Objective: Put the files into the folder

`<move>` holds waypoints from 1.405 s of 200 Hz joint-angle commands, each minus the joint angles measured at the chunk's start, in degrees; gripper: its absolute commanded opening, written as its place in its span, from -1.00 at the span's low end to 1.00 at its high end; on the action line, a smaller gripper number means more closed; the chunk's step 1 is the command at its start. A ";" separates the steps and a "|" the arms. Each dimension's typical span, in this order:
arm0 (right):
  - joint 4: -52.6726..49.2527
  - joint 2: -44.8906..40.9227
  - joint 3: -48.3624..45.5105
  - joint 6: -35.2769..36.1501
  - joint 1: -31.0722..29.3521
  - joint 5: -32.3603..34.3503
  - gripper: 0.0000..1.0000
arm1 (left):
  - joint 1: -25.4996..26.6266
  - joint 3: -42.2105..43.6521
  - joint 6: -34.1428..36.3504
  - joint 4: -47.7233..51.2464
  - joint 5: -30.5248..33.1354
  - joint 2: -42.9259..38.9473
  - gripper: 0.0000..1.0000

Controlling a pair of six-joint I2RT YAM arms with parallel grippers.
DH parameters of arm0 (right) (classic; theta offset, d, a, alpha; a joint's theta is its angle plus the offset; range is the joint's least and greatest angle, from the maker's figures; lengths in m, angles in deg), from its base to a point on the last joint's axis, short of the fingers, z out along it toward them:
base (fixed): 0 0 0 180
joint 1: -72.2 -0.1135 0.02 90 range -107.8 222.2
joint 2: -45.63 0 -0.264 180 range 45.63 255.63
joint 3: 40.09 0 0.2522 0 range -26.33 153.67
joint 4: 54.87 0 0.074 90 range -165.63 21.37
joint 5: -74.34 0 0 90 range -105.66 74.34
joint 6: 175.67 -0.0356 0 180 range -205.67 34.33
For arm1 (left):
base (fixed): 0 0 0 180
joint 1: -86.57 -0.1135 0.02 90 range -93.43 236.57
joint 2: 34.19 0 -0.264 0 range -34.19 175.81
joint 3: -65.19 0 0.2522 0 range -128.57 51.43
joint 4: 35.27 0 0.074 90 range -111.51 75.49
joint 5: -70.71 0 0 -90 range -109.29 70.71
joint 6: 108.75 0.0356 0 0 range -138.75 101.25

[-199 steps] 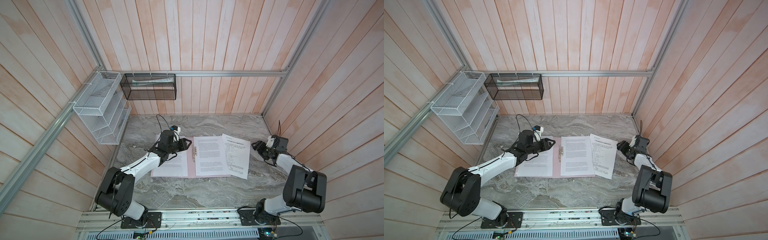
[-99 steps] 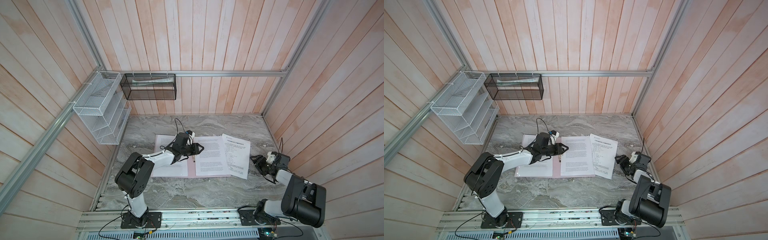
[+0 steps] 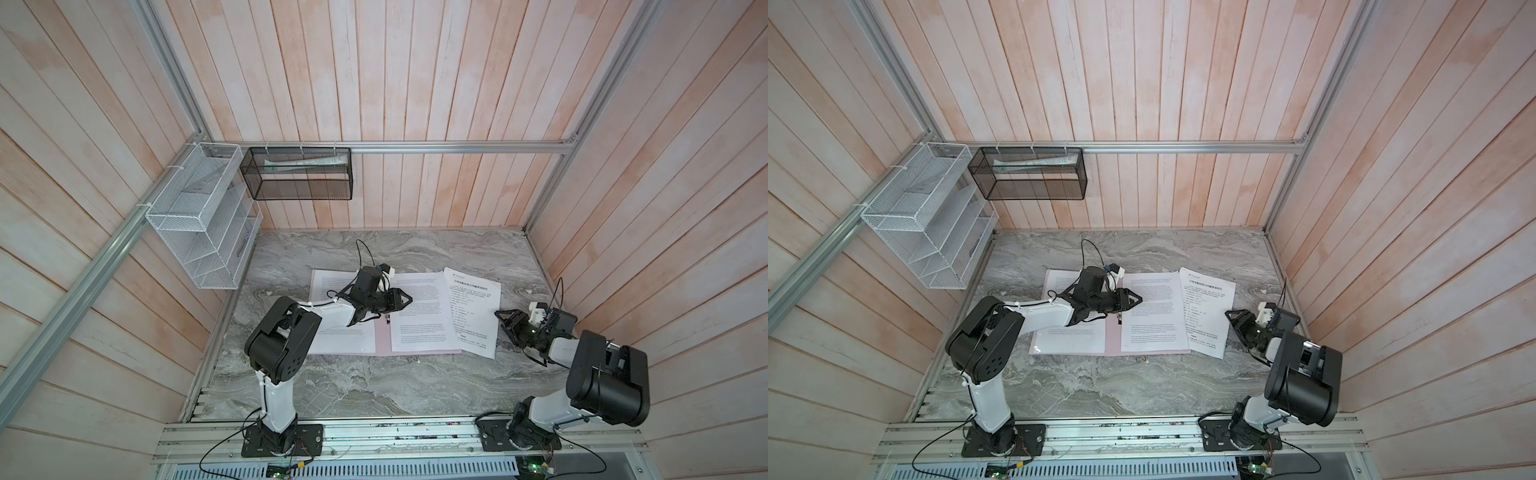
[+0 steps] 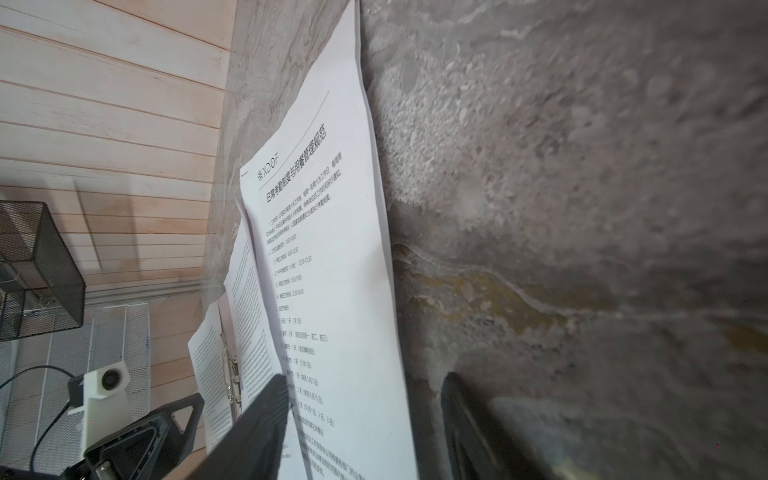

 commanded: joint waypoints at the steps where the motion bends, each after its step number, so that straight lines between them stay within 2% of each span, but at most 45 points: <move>1: 0.11 1.94 -1.19 -0.46 -0.09 -0.97 0.19 | 0.32 -1.64 0.15 -0.83 -1.26 1.71 -0.11; 72: 1.87 5.78 -0.67 -1.09 -2.93 -2.68 0.10 | 0.36 -2.64 -0.20 -2.05 -2.49 5.13 -0.15; 153: 9.61 10.44 -0.77 -4.85 -5.08 -7.10 -0.16 | 0.32 -2.86 0.02 -1.87 -2.93 5.87 -0.17; 170: 10.33 10.78 -0.85 -5.12 -5.17 -7.48 -0.31 | 0.32 -2.92 0.15 -1.65 -2.85 5.79 -0.18; 204: 11.71 10.16 -1.18 -5.82 -5.10 -8.43 -0.85 | 0.32 -3.14 0.20 -1.40 -2.85 5.49 -0.19; 228: 15.66 9.90 -2.26 -8.01 -4.88 -9.72 -0.93 | 0.32 -3.31 0.50 -0.87 -2.85 4.93 -0.19; 232: 17.11 9.79 -2.74 -8.72 -4.84 -9.98 -1.00 | 0.34 -3.32 0.58 -0.74 -2.78 4.80 -0.20; 260: 28.79 9.51 -6.08 -14.81 -4.49 -12.62 -1.00 | 0.34 -3.49 1.20 0.18 -2.67 3.78 -0.20; 281: 30.72 7.51 -6.96 -15.91 -4.18 -12.87 -1.00 | 0.33 -3.43 1.62 0.83 -2.45 2.94 -0.20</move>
